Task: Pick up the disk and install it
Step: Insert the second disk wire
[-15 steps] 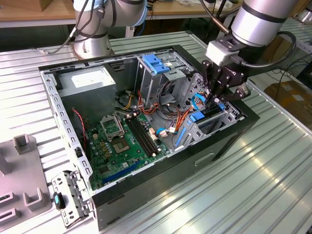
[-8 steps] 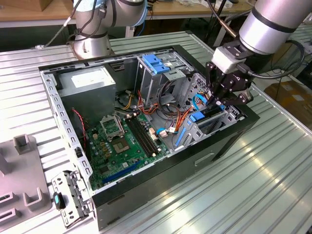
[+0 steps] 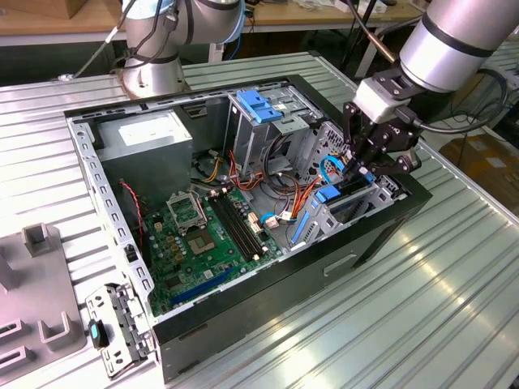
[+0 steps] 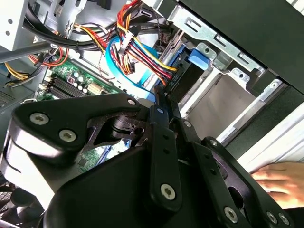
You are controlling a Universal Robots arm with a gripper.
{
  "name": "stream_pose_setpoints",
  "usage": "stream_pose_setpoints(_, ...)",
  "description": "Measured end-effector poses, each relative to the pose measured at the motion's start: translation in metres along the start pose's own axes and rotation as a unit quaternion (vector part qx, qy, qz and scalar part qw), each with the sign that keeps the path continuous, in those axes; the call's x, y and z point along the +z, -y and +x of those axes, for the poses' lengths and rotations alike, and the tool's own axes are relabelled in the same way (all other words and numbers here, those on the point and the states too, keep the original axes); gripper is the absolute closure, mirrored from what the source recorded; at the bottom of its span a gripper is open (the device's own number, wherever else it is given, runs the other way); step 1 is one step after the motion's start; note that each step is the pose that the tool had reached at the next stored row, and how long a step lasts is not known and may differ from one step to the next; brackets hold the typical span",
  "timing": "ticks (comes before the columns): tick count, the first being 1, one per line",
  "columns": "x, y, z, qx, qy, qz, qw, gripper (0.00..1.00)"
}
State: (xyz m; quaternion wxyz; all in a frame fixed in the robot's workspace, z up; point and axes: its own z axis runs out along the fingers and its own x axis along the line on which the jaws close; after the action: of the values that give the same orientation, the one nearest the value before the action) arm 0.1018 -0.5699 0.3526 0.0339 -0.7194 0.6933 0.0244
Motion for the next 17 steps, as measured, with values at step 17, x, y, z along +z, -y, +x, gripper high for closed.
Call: stream_pose_setpoints(17,0.0032,0.0005,0.0042,0.012,0.0021,0.0011,0.99993,0.84)
